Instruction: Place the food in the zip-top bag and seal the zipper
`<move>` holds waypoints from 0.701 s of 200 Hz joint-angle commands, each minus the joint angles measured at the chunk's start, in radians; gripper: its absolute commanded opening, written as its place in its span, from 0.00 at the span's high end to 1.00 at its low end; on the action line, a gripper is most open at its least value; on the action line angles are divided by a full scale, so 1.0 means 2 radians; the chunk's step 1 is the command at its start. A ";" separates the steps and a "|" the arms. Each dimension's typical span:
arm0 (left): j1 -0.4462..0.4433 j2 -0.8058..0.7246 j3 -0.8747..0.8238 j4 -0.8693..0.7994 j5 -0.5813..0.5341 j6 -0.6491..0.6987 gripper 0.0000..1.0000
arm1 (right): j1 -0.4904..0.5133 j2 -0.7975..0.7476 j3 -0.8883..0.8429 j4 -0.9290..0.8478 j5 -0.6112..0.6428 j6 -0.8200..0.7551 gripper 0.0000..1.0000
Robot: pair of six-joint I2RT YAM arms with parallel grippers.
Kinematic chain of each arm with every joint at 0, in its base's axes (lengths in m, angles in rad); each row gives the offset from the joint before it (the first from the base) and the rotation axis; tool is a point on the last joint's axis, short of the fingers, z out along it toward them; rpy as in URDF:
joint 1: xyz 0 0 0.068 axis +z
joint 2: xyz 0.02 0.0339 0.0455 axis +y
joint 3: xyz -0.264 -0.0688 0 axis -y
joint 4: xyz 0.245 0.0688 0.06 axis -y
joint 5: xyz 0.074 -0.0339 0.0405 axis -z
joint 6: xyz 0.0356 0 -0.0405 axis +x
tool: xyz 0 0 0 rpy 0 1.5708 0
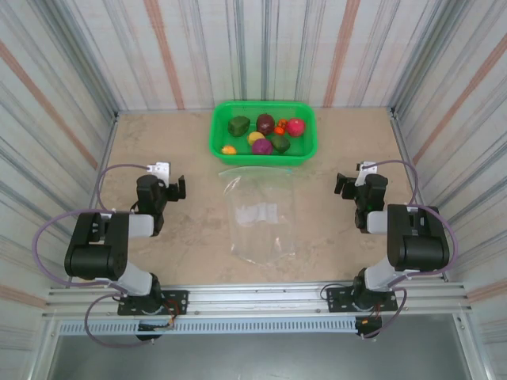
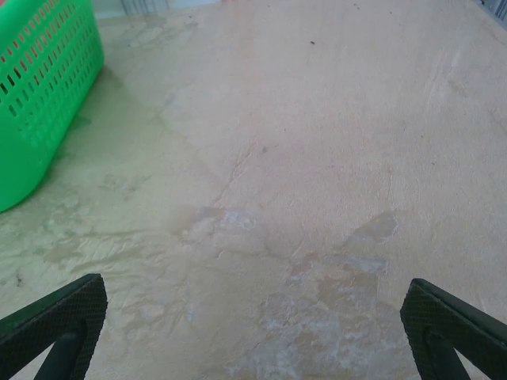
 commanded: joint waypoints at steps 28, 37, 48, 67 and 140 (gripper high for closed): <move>-0.005 -0.005 -0.005 0.016 -0.010 0.003 0.01 | 0.000 0.001 0.008 -0.003 -0.004 0.008 0.01; -0.005 -0.005 -0.006 0.016 -0.010 0.003 0.01 | 0.000 0.001 0.008 -0.004 -0.004 0.008 0.01; -0.003 -0.005 -0.005 0.016 -0.009 0.003 0.01 | 0.000 0.001 0.008 -0.004 -0.004 0.008 0.01; -0.001 -0.005 -0.004 0.013 -0.002 0.001 0.01 | -0.001 0.001 0.008 -0.004 -0.004 0.007 0.01; 0.006 -0.005 -0.001 0.007 0.012 -0.001 0.01 | 0.000 0.000 0.008 -0.004 -0.003 0.007 0.01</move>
